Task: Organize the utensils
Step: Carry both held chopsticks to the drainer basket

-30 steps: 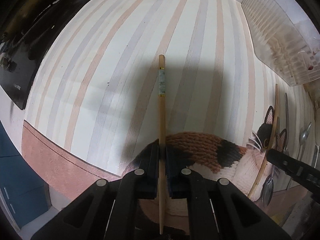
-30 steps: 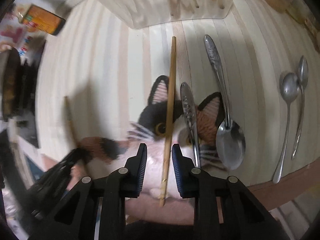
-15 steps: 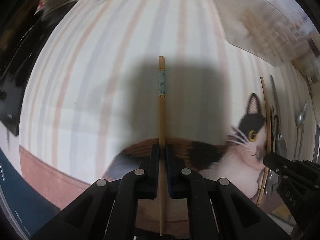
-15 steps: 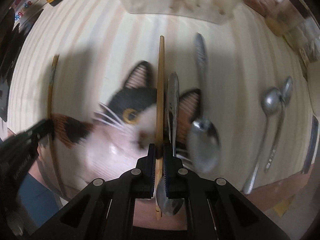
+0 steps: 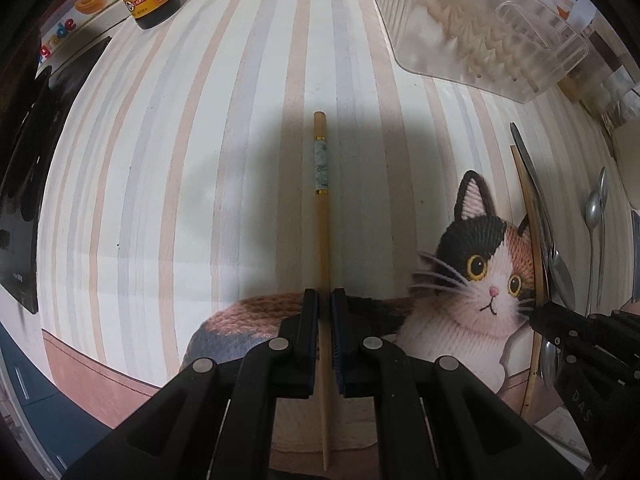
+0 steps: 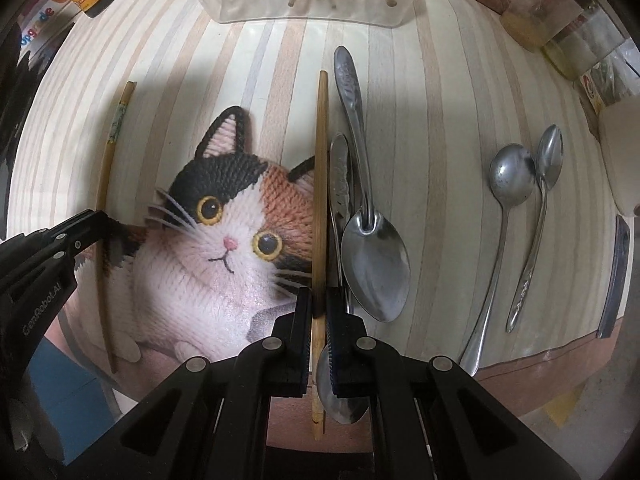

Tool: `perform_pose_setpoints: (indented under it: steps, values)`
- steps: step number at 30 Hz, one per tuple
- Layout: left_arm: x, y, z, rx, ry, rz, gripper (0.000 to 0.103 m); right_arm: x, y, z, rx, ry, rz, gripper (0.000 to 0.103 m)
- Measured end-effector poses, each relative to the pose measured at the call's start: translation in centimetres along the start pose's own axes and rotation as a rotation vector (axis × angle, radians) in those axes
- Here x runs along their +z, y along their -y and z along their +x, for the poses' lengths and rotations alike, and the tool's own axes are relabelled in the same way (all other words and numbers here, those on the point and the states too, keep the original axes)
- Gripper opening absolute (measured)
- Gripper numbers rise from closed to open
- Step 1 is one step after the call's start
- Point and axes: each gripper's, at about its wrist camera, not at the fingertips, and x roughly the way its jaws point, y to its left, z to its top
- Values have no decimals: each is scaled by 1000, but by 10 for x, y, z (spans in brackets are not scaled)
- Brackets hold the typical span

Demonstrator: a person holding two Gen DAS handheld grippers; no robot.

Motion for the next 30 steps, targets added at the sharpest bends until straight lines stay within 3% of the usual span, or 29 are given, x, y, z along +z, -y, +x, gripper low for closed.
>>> perform_pose_setpoints:
  steps: [8, 15, 21, 30]
  values:
    - [11, -4, 7, -15, -1, -10, 7, 12, -11, 5, -5, 0, 14, 8]
    - [-5, -26, -6, -7, 13, -30, 4, 7, -10, 3, 2, 18, 33, 7]
    - [-15, -32, -41, 3, 77, -34, 4, -4, -2, -14, 54, 52, 65, 7]
    - [-8, -24, -118, -17, 231, -15, 4, -14, 11, -80, 122, 195, 96, 7]
